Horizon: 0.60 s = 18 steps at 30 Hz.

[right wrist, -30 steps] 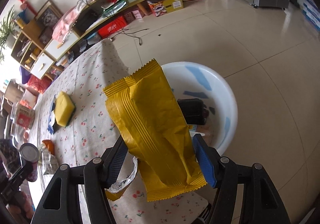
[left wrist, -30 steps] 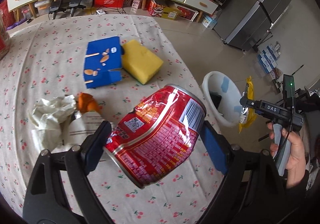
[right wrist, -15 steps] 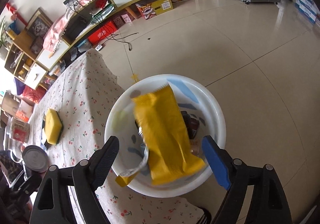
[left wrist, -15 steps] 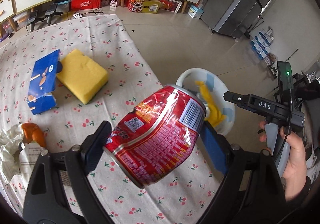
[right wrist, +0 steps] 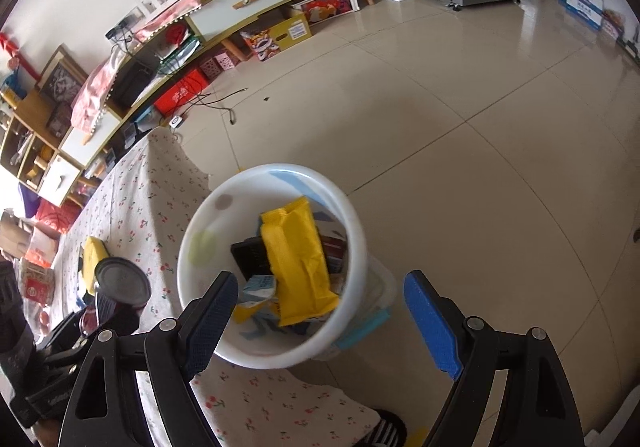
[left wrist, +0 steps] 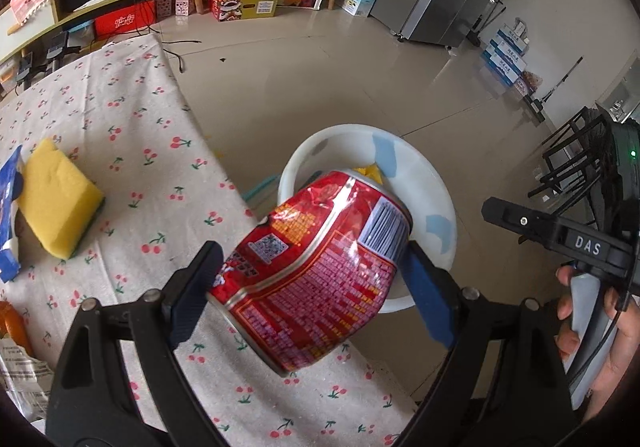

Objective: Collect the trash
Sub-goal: 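Carry the yellow bag into the white bucket and open the right tool while left carries the can, then lower the red can into the white bucket and open the left tool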

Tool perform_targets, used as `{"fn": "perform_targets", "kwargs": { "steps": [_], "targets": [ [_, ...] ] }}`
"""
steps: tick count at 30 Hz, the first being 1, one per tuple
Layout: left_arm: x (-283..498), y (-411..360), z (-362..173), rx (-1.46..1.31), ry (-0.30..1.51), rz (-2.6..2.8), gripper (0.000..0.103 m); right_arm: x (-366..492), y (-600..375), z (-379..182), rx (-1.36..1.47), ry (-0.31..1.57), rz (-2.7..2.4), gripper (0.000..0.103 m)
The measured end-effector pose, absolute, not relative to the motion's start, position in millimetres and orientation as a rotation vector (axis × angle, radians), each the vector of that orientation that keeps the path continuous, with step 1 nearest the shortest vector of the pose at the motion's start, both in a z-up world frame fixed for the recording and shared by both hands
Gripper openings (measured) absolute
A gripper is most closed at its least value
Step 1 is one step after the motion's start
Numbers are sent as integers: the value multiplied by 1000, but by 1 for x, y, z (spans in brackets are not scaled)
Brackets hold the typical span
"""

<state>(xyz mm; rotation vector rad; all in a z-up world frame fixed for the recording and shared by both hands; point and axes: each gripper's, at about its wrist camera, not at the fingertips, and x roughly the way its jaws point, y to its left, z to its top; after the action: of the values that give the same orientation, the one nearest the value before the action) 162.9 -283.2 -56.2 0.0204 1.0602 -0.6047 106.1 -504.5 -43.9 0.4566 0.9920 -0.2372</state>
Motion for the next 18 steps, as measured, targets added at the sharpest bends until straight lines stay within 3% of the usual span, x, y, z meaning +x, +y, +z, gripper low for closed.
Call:
{"fn": "perform_targets", "kwargs": {
  "steps": [13,15,18],
  "targets": [
    [166,-320,-58,92,1004,-642,90,69,-525,-41,436,963,-302,87],
    [165,-319,-54,109,986,-613,97,68,-526,-40,438,959,-304,87],
    [165,-310,-47,98,978,-588,99,68,-524,-38,436,955,-301,87]
  ]
}}
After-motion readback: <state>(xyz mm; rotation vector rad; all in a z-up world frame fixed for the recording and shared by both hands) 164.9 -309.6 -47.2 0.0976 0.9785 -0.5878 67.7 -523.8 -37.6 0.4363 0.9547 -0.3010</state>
